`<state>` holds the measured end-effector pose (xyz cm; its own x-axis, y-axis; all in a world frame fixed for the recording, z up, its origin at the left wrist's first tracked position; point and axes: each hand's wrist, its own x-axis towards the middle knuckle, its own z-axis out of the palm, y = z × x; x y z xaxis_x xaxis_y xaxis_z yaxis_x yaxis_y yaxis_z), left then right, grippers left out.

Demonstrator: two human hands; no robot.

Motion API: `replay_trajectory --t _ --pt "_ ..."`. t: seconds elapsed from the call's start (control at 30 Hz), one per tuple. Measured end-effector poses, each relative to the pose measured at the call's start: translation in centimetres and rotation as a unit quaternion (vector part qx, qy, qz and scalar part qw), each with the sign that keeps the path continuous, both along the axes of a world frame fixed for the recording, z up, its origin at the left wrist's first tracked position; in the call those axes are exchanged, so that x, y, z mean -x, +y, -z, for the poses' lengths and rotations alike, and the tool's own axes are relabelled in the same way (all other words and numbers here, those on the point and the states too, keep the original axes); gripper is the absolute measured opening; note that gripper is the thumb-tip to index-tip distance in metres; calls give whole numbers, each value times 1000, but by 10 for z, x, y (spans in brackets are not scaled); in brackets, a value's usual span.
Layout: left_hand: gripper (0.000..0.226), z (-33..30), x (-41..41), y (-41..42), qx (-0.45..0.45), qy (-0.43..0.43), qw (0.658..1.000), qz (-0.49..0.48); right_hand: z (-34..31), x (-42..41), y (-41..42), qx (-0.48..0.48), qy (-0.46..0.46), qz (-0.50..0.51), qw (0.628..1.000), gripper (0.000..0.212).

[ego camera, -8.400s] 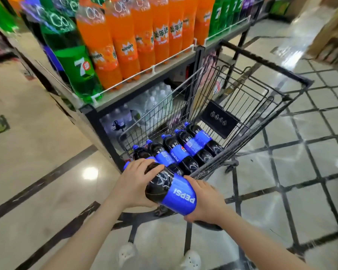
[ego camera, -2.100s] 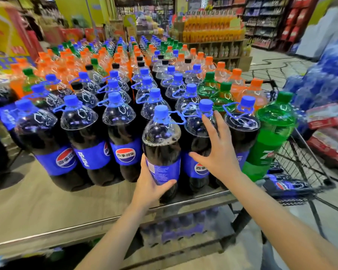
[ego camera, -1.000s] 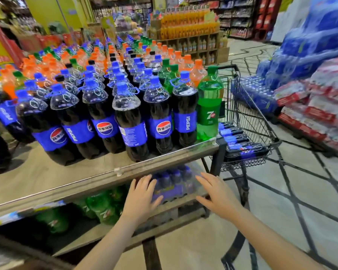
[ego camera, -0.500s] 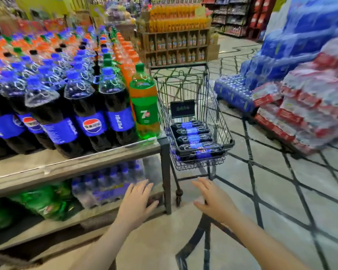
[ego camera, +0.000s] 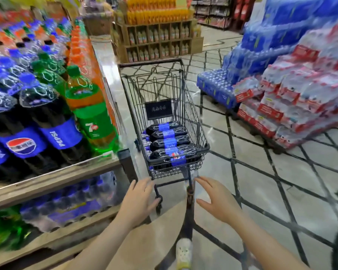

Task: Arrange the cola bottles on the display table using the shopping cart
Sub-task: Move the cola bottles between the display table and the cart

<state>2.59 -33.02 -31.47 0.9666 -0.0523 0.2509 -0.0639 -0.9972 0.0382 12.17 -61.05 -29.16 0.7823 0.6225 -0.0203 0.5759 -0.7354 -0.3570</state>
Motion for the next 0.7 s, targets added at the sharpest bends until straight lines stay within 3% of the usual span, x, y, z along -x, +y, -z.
replay_trajectory --t 0.4,0.7 --pt "54 29 -165 28 40 48 998 -25 8 -151 13 50 37 8 998 66" --pt "61 42 -212 44 122 114 983 -75 21 -238 34 64 71 -21 995 68"
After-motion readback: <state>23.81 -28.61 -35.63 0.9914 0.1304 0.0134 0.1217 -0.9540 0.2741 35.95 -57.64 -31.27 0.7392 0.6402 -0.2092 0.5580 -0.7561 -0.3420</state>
